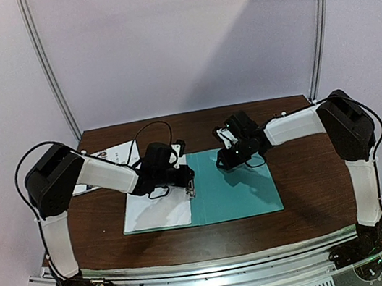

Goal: Put the files into the folder

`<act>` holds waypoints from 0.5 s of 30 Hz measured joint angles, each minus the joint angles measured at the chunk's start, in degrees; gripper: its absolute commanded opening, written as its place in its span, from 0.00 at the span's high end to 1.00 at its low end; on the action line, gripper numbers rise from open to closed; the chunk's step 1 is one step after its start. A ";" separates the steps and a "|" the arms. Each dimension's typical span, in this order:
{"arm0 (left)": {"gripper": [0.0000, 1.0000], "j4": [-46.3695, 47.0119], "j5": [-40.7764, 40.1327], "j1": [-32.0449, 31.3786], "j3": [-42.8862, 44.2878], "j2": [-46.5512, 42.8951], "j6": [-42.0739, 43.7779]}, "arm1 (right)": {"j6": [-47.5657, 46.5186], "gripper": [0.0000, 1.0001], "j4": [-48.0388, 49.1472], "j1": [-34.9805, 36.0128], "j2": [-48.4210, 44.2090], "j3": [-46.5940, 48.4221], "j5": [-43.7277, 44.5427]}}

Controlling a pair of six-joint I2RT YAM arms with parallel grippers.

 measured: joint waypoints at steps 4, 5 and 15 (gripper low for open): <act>0.77 -0.15 0.98 0.17 -0.46 -0.50 -0.09 | -0.04 0.66 0.00 0.00 0.00 0.02 -0.07; 0.76 -0.26 1.53 0.28 -0.72 -0.79 -0.24 | -0.04 0.66 0.00 0.00 0.00 0.02 -0.07; 0.66 -2.54 4.26 0.68 -1.51 -2.75 -1.05 | -0.70 0.65 0.07 -0.02 -0.02 0.02 -0.63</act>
